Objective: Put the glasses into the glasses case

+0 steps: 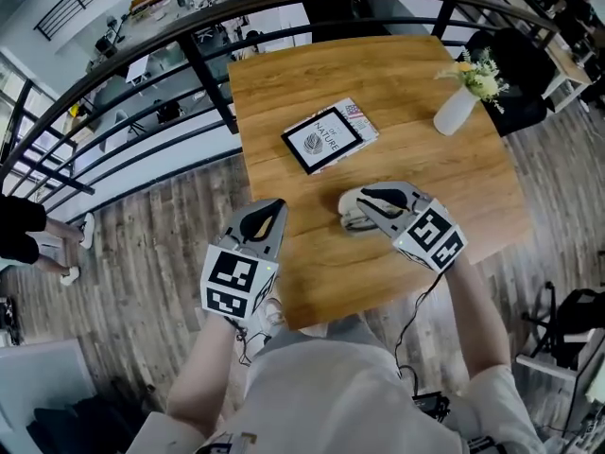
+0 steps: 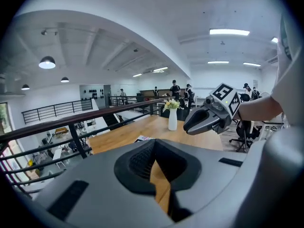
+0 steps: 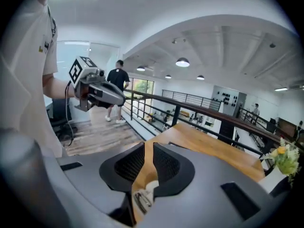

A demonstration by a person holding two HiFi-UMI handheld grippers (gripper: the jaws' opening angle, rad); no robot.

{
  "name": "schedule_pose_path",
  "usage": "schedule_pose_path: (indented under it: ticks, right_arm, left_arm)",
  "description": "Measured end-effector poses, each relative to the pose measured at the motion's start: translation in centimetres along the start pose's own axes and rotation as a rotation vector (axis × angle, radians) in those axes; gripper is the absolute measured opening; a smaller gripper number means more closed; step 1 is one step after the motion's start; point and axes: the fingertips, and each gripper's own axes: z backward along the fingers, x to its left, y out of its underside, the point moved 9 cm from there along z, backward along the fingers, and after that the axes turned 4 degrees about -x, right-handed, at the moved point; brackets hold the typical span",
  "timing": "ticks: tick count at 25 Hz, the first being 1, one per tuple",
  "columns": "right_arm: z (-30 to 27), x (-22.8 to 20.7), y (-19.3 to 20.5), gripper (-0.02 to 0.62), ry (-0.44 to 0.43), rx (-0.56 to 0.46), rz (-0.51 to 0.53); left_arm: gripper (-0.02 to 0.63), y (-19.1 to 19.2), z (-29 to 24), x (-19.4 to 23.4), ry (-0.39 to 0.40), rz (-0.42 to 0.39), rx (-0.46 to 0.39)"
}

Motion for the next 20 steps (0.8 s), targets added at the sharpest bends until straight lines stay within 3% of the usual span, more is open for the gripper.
schedule_pose_path:
  ticks: [11,20]
  right_arm:
    - [6.7,4.4,-12.3,0.063,0.214,-0.398,-0.025]
    - [11.9,7.8,-17.8,0.05,0.306,-0.618,-0.067]
  left_arm:
    - [0.015,-7.3,7.6,1.4,-0.058,-0.141,-0.203]
    - [0.015,-11.6,13.0,0.3,-0.07,-0.184,-0.366]
